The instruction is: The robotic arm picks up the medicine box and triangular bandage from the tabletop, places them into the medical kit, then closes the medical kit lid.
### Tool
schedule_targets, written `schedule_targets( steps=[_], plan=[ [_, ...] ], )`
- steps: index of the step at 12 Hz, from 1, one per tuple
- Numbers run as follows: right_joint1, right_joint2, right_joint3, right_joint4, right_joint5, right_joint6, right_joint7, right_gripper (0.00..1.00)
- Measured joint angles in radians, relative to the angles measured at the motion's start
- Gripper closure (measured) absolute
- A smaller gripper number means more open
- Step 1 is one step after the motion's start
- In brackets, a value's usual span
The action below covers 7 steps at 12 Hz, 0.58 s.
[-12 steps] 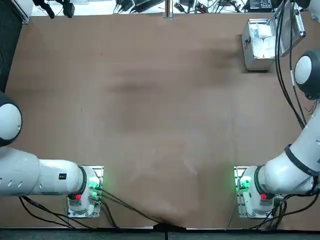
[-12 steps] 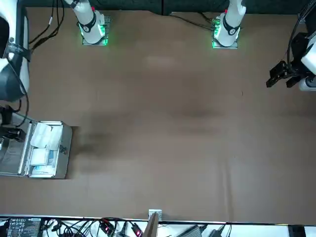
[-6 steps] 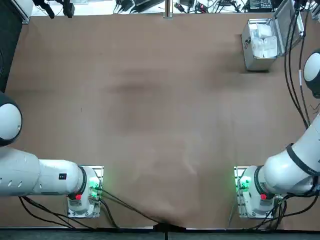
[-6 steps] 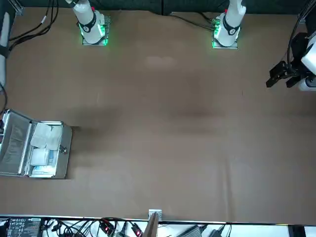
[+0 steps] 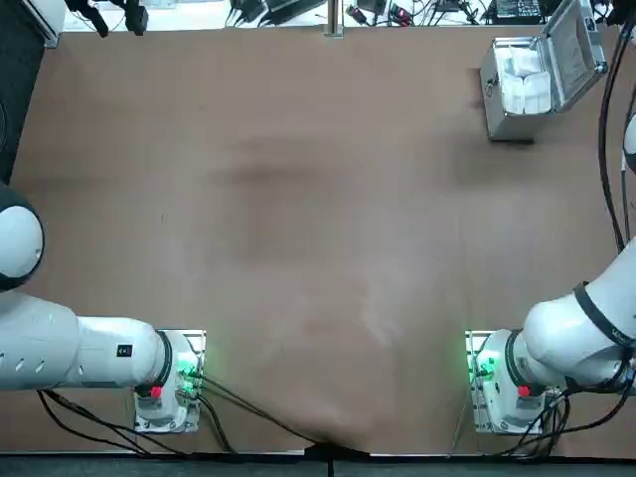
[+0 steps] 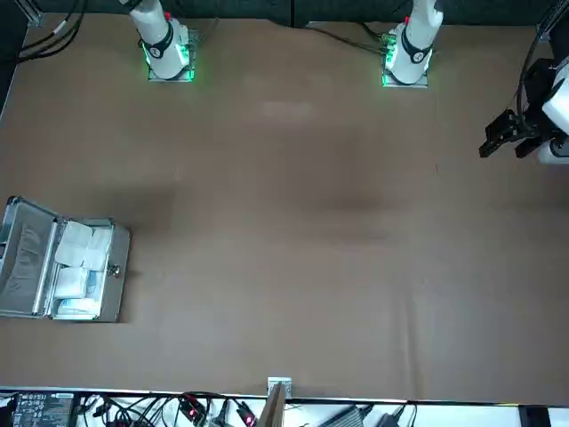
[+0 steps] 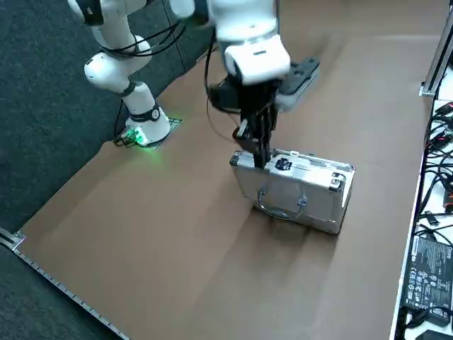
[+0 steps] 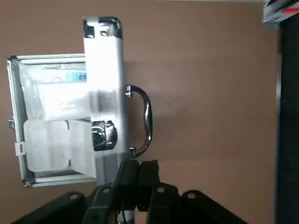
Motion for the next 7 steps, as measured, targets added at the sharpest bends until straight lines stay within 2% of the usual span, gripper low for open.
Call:
schedule_targets(
  steps=[4,7],
  plan=[
    [-0.069,0.043,0.000,-0.002,0.177,0.006,-0.033,0.99],
    [-0.085,0.063,0.000,-0.002,0.228,0.009,-0.039,0.99]
  ],
)
